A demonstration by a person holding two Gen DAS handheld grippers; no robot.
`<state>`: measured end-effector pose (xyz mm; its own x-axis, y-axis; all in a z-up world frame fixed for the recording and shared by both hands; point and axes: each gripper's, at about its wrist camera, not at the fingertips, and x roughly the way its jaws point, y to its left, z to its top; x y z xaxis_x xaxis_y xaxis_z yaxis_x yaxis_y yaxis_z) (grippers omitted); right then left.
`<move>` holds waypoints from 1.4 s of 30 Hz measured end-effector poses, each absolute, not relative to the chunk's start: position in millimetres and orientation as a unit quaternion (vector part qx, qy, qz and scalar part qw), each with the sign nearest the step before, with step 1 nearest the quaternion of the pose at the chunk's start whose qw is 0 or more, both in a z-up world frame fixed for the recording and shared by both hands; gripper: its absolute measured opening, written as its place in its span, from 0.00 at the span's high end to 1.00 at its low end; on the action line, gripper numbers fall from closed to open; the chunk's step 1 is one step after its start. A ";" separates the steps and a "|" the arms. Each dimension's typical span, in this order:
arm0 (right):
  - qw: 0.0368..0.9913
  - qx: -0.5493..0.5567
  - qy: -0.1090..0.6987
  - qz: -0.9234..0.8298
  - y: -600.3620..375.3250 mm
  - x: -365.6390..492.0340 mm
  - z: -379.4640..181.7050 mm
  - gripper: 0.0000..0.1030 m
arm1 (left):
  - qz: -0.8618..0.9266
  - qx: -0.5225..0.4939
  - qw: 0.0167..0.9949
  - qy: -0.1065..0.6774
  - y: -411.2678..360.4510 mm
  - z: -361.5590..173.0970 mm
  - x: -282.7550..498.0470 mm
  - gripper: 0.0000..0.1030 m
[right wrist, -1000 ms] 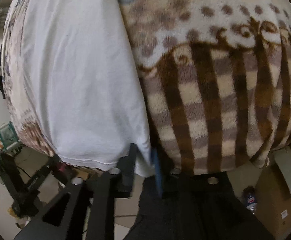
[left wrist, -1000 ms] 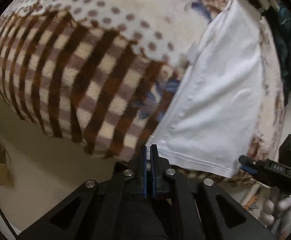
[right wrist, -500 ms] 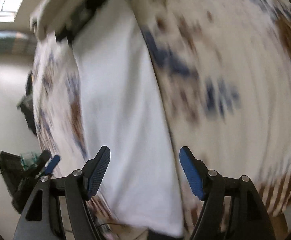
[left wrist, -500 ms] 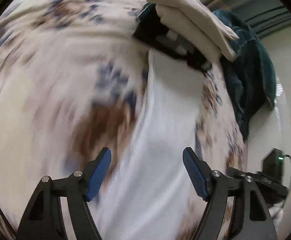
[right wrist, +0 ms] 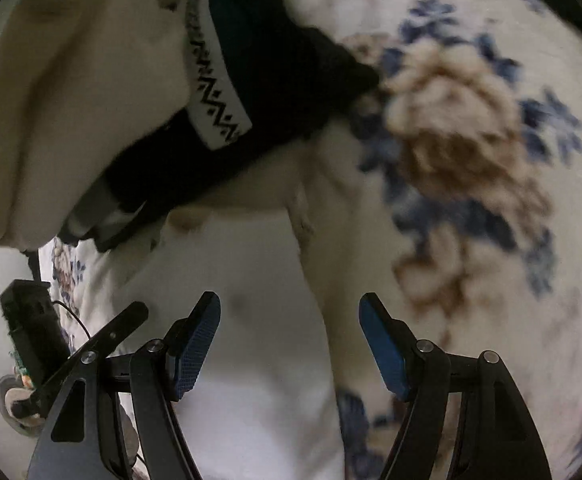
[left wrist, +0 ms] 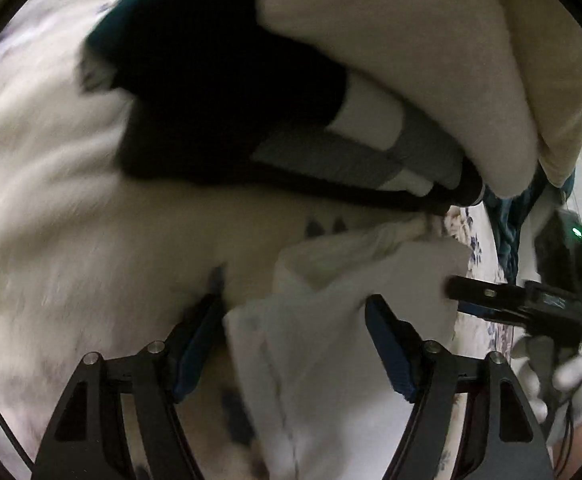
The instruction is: Fold small clothes
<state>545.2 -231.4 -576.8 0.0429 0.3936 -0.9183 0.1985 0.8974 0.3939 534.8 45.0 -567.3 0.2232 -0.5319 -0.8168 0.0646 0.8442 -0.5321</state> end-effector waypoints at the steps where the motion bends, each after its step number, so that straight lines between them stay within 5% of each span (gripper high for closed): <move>1: 0.685 0.214 0.692 0.074 -232.4 551.8 -587.8 0.28 | -0.204 -0.191 0.764 0.582 41.9 -564.1 534.6 0.39; 2: 0.681 0.217 0.695 0.079 -230.9 557.3 -596.1 0.28 | -0.215 -0.182 0.769 0.574 36.7 -562.3 535.4 0.71; 3: 0.678 0.225 0.695 0.085 -230.5 559.8 -602.6 0.28 | -0.217 -0.171 0.771 0.573 31.4 -563.3 537.6 0.87; 6: 0.677 0.249 0.683 0.114 -227.3 558.4 -615.8 0.28 | -0.231 -0.146 0.783 0.559 19.1 -560.1 532.3 0.92; 8: 0.688 0.254 0.668 0.126 -228.4 554.3 -613.7 0.40 | -0.234 -0.143 0.787 0.553 17.9 -556.3 527.0 0.92; 9: 0.695 0.253 0.661 0.124 -230.7 553.2 -611.2 0.70 | -0.233 -0.147 0.788 0.551 19.3 -553.8 525.1 0.92; 10: 0.696 0.253 0.661 0.119 -234.0 549.5 -608.8 0.89 | -0.233 -0.154 0.790 0.547 21.2 -552.8 529.1 0.93; 16: 0.715 0.271 0.627 0.147 -238.7 531.0 -573.4 0.95 | -0.238 -0.183 0.802 0.516 43.7 -519.8 524.8 0.93; 27: 0.746 0.291 0.571 0.181 -238.1 416.2 -488.3 0.96 | -0.259 -0.209 0.789 0.517 78.5 -452.2 404.2 0.92; 30: 0.728 0.314 0.580 0.189 -243.8 370.2 -482.3 0.95 | -0.243 -0.202 0.753 0.578 85.4 -462.9 356.2 0.81; 32: 0.695 0.325 0.613 0.190 -246.8 335.3 -491.3 0.87 | -0.227 -0.203 0.730 0.612 88.1 -470.2 325.6 0.52; 35: 0.652 0.332 0.662 0.166 -251.9 284.8 -512.8 0.38 | -0.194 -0.225 0.707 0.642 114.4 -475.9 281.2 0.42; 42: 0.625 0.355 0.687 0.110 -275.0 218.4 -524.2 0.36 | -0.121 -0.262 0.691 0.663 132.8 -485.3 285.3 0.42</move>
<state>218.4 -275.0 -524.2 0.0328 0.6252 -0.7798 0.3498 0.7237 0.5949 285.3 132.8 -485.3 0.0919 -0.5146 -0.8525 -0.1790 0.8336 -0.5225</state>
